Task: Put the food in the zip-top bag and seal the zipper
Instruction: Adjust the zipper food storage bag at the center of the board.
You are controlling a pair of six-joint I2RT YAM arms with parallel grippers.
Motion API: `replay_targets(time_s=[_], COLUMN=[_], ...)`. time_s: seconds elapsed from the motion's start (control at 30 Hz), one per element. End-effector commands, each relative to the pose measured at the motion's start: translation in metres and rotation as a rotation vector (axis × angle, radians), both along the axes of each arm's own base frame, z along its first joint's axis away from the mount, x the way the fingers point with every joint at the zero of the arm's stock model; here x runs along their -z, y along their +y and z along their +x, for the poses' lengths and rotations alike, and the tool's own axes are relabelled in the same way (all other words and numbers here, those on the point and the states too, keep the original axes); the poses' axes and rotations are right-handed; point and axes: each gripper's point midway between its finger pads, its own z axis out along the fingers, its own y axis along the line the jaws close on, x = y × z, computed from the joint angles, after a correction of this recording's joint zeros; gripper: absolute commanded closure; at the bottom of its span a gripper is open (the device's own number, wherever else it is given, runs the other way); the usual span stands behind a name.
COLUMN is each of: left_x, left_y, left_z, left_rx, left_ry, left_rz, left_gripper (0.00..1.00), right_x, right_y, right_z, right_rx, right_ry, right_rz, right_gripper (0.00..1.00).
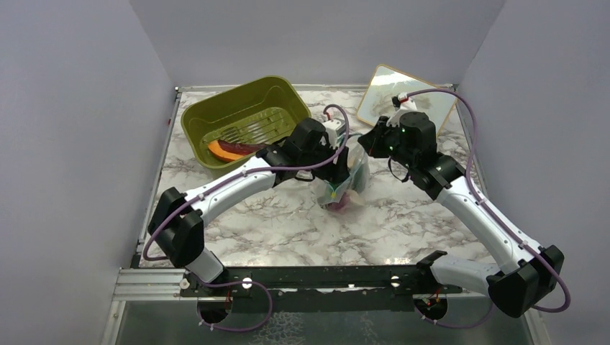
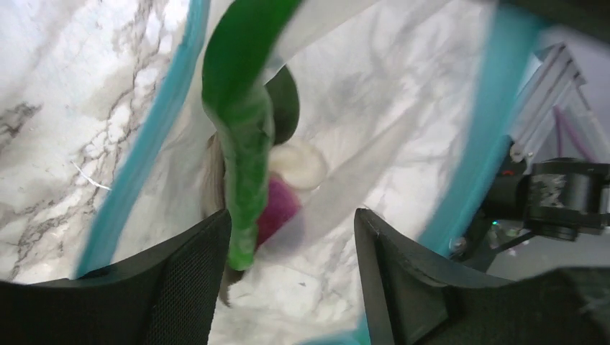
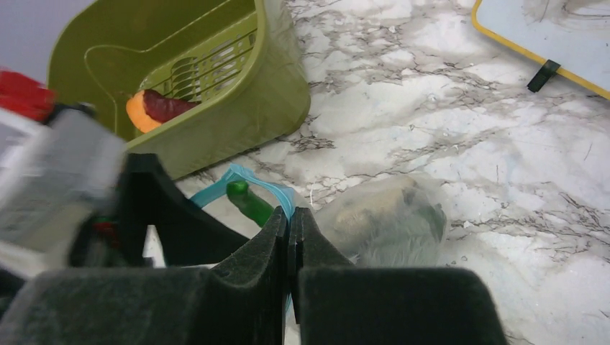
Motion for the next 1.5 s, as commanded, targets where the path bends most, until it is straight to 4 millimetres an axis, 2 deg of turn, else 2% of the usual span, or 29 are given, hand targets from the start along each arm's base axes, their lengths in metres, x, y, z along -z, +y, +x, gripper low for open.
replay_targets(time_s=[0.0,0.03,0.07,0.1,0.2,0.3,0.4,0.47,0.6,0.73,0.77,0.83,0.97,1.1,1.2,1.27,1.37,1.47], left_x=[-0.076,-0.078,-0.093,-0.099,-0.109,-0.108,-0.096,-0.088,-0.077,-0.07,-0.06,-0.054,-0.053,-0.051,-0.051,-0.057,-0.075,-0.099], left_y=[0.004,0.007,0.008,0.01,0.026,0.047,0.063,0.064,0.049,0.042,0.042,0.038,0.032,0.027,0.022,0.019,0.011,0.004], left_z=[-0.003,-0.003,-0.001,-0.001,0.006,0.019,0.032,0.036,0.035,0.044,0.044,0.047,0.052,0.054,0.052,0.048,0.043,0.042], left_rx=[-0.018,-0.026,-0.034,-0.04,-0.094,-0.166,-0.223,-0.213,-0.146,-0.15,-0.142,-0.131,-0.111,-0.095,-0.075,-0.063,-0.052,-0.056], left_ry=[-0.097,-0.1,-0.125,-0.144,-0.213,-0.295,-0.331,-0.323,-0.302,-0.314,-0.311,-0.321,-0.331,-0.332,-0.324,-0.32,-0.323,-0.343], left_rz=[-0.101,-0.097,-0.115,-0.115,-0.08,-0.001,0.1,0.12,0.099,0.097,0.107,0.107,0.109,0.103,0.089,0.057,-0.021,-0.112], left_gripper=[0.33,0.32,0.32,0.32,0.33,0.37,0.38,0.37,0.33,0.33,0.33,0.34,0.5,0.53,0.72,0.87,1.0,1.0], right_x=[-0.02,-0.021,-0.022,-0.024,-0.031,-0.034,-0.031,-0.03,-0.028,-0.027,-0.027,-0.026,-0.024,-0.024,-0.024,-0.025,-0.02,-0.007], right_y=[-0.008,-0.008,-0.008,-0.007,-0.005,-0.003,0.0,0.002,0.005,0.006,0.006,0.006,0.007,0.007,0.007,0.006,0.003,-0.007], right_z=[0.008,0.008,0.009,0.01,0.011,0.011,0.012,0.012,0.013,0.014,0.014,0.015,0.014,0.014,0.014,0.013,0.007,-0.004], right_rx=[0.057,0.059,0.058,0.053,0.04,0.032,0.018,0.011,0.005,0.002,0.002,0.002,0.0,-0.002,-0.001,0.001,0.009,0.046], right_ry=[-0.05,-0.048,-0.05,-0.058,-0.077,-0.086,-0.078,-0.075,-0.069,-0.069,-0.068,-0.067,-0.063,-0.06,-0.057,-0.052,0.004,0.081], right_rz=[0.003,0.001,0.0,0.002,0.003,0.008,0.014,0.021,0.023,0.022,0.023,0.021,0.022,0.025,0.026,0.023,0.008,-0.015], right_gripper=[0.99,0.99,0.99,0.99,0.99,0.99,0.99,0.99,0.99,0.99,0.99,0.99,0.99,0.99,0.97,0.89,0.73,0.64])
